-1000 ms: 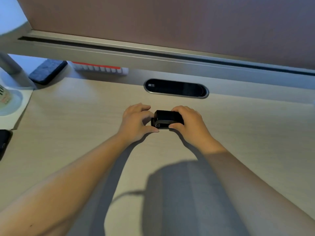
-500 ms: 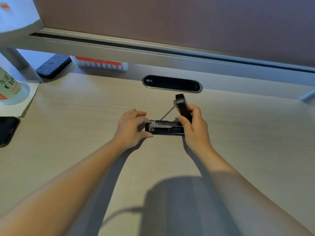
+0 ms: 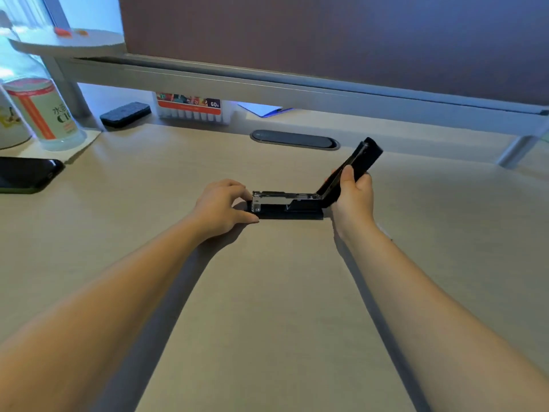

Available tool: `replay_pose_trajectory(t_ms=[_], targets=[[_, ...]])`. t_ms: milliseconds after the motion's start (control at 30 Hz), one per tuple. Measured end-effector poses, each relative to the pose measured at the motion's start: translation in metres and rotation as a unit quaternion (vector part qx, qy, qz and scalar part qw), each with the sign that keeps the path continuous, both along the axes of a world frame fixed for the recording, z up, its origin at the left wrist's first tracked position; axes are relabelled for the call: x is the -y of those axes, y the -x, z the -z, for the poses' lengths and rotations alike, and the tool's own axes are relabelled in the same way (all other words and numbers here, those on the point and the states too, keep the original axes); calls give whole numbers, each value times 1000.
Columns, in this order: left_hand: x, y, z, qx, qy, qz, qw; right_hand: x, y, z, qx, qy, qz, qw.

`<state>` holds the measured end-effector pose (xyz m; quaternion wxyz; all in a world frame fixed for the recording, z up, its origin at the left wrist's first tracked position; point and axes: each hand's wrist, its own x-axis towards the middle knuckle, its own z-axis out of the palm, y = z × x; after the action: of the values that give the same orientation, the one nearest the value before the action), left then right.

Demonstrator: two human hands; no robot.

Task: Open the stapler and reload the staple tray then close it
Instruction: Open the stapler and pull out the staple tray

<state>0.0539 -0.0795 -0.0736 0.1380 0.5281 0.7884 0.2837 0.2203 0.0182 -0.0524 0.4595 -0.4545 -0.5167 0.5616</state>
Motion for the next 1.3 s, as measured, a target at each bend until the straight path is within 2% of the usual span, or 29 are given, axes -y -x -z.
replay_pose_trajectory(t_ms=[133,300,433,533,667,800,900,1000,1067,1167,1300], targets=[[20,-15,0,-3,-12,-23,1000,18,-19,-4,-9,-16,1,1000],[41,-33,1,61,-11,-33,998,28,-38,-8,-19,16,38,999],[45,-40,-3,39,-5,-63,997,24,-41,-4,-38,49,39,997],[42,-43,-3,-18,-3,-78,997,14,-38,-3,-19,37,26,999],[33,-42,-5,-42,-7,-85,995,2,-33,-2,73,-28,27,997],[23,-41,-6,-52,-5,-86,995,-5,-44,-3,165,-102,62,979],[17,-41,-5,-53,-1,-83,995,-2,-60,1,227,-128,44,965],[13,-41,-5,-51,2,-79,996,3,-79,10,406,-169,34,898],[11,-42,-6,-50,6,-77,996,5,-90,18,489,-178,36,853],[9,-42,-6,-46,8,-76,996,6,-97,26,520,-193,38,831],[8,-43,-7,-46,10,-74,996,9,-96,25,467,-207,34,859]])
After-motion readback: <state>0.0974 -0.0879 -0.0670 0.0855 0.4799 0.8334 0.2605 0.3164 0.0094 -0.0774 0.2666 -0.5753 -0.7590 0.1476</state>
